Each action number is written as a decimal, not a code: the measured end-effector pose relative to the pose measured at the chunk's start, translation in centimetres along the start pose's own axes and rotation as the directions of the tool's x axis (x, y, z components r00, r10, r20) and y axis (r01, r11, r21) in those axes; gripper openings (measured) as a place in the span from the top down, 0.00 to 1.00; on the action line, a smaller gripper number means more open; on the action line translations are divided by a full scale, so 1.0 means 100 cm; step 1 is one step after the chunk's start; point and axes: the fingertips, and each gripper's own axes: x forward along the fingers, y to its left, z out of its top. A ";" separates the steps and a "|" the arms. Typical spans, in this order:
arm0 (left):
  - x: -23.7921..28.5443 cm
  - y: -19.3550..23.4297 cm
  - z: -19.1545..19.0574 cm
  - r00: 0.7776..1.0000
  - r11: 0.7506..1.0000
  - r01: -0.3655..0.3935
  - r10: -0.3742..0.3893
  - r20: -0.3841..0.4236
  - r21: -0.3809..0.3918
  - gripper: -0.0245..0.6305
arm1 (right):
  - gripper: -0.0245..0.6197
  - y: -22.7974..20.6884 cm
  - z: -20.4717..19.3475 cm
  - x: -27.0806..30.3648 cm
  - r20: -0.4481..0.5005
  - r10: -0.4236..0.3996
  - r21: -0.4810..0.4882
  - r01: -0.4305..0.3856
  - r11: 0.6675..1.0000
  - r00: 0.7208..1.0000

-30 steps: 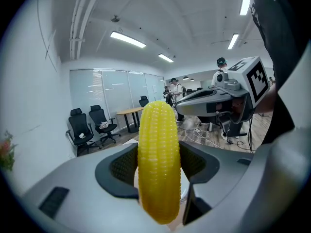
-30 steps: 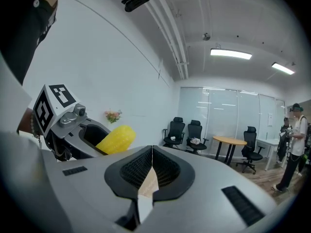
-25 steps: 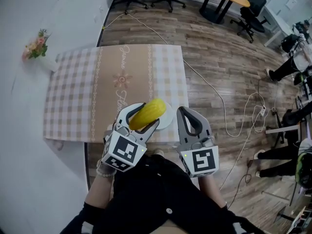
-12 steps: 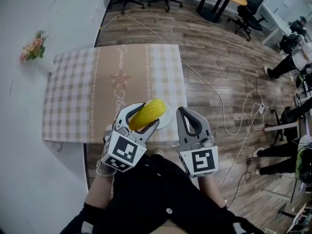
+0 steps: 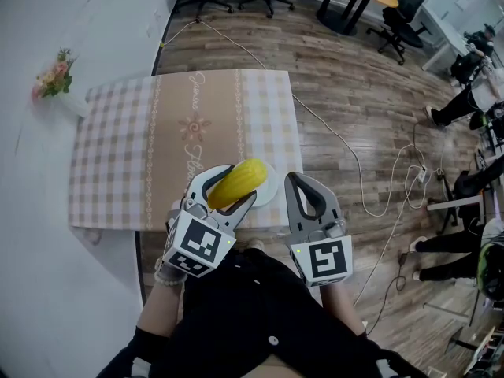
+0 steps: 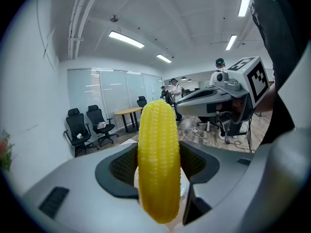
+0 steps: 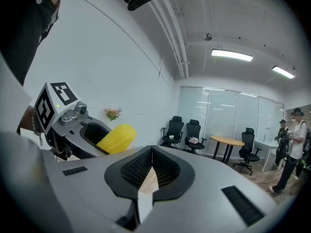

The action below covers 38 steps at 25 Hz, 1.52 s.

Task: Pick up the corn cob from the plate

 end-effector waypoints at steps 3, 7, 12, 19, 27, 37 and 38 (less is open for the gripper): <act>-0.001 0.002 0.001 1.000 1.000 0.000 0.000 0.001 -0.004 0.57 | 0.90 0.000 0.002 0.001 0.003 -0.003 0.001 0.003 1.000 1.000; -0.003 0.004 0.000 1.000 1.000 -0.007 0.007 -0.001 -0.005 0.57 | 0.90 0.001 0.001 0.001 -0.007 -0.003 -0.005 0.003 1.000 1.000; -0.003 0.003 -0.001 1.000 1.000 -0.004 0.004 0.000 -0.004 0.57 | 0.90 0.002 -0.001 0.000 -0.005 -0.009 -0.003 0.009 1.000 1.000; -0.003 0.001 -0.002 1.000 1.000 0.003 -0.003 0.008 -0.004 0.57 | 0.90 0.004 -0.003 -0.001 -0.019 -0.010 -0.011 0.010 1.000 1.000; -0.005 0.001 -0.003 1.000 1.000 0.006 -0.006 0.005 -0.007 0.57 | 0.90 0.008 -0.003 -0.001 -0.021 -0.001 -0.007 0.001 1.000 1.000; -0.007 0.004 -0.005 1.000 1.000 -0.004 0.004 -0.001 -0.011 0.57 | 0.90 0.010 -0.005 -0.003 -0.022 0.005 -0.006 -0.005 1.000 1.000; -0.008 0.005 -0.005 1.000 1.000 -0.007 0.007 -0.001 -0.014 0.57 | 0.90 0.010 -0.005 -0.003 -0.022 0.003 -0.004 -0.003 1.000 1.000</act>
